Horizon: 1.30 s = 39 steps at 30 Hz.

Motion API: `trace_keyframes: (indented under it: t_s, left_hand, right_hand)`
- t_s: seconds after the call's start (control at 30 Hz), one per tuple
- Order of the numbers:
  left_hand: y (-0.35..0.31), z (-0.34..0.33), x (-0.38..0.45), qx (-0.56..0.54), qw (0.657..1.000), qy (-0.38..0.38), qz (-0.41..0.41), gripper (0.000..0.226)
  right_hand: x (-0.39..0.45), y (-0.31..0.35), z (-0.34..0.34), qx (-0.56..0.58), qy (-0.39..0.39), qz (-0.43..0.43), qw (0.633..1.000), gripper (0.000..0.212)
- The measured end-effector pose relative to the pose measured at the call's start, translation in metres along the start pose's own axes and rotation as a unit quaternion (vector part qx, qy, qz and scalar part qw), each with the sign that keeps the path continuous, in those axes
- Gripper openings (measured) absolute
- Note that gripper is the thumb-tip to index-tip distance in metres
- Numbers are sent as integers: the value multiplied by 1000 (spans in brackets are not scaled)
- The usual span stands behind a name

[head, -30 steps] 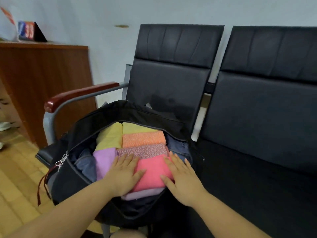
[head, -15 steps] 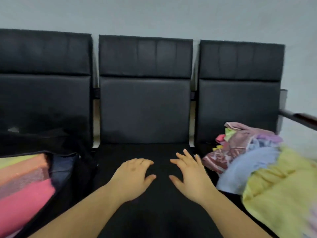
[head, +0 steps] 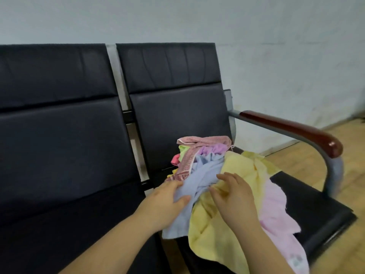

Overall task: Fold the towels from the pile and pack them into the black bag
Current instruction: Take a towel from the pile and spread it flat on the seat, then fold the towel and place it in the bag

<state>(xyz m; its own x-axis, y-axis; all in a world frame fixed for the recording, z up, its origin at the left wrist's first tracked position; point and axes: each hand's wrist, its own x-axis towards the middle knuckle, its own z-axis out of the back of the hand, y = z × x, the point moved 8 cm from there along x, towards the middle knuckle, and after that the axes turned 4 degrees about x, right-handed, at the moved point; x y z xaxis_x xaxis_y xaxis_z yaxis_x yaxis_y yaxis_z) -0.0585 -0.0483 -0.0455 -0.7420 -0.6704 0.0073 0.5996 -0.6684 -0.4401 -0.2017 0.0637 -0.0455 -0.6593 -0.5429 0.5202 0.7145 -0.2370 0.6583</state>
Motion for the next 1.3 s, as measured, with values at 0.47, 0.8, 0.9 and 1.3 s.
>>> trace_keyframes:
  t_s: [0.47, 0.8, 0.9, 1.3]
  left_hand:
    - [-13, -12, 62, -232, 970, 74, 22, 16]
    - [28, -27, 122, -202, 968, -47, 140, 18]
    - [32, -31, 126, -221, 963, -67, 138, 22]
    - [22, 81, 97, -403, 885, -191, 131, 31]
  right_hand:
    - [46, -4, -19, 36, 9, -17, 999, 53]
    - [116, 3, -94, -205, 256, 34, 944, 49]
    - [97, -35, -106, -211, 290, -1, 934, 51]
    - [110, 21, -60, 43, 99, -54, 993, 41]
